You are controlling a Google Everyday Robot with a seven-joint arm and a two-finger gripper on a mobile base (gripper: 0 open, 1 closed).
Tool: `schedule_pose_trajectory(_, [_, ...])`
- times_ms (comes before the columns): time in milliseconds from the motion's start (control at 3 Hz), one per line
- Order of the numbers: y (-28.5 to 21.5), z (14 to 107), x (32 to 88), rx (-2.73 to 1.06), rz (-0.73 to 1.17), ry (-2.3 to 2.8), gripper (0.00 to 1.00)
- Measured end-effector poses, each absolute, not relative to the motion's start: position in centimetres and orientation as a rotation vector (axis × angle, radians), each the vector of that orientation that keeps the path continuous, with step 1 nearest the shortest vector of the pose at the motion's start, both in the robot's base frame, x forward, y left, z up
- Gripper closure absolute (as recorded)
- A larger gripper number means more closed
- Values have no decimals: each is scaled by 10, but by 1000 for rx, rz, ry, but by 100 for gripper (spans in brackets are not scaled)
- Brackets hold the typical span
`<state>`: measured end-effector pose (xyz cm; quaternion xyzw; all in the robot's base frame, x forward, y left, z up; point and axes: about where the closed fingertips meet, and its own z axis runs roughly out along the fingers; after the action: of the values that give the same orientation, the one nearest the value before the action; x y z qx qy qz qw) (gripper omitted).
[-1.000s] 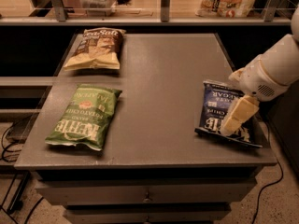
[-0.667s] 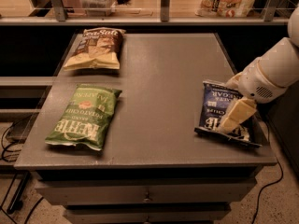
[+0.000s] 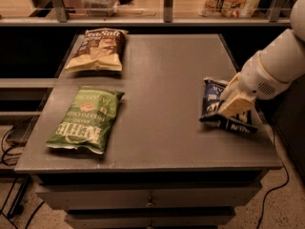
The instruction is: Move blue chip bag near brown chip bag
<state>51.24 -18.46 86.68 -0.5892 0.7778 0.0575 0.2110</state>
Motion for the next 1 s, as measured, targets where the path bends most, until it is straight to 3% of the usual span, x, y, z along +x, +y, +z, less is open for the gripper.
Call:
schedule_pose_trajectory(333, [-173,894,517,-1641,136,2095,94])
schedule_pose_trajectory(667, [-148,929,525,-1670,135,1992,100])
schedule_pose_trajectory(1000, [-119,970,542,-1673,142,1873,100])
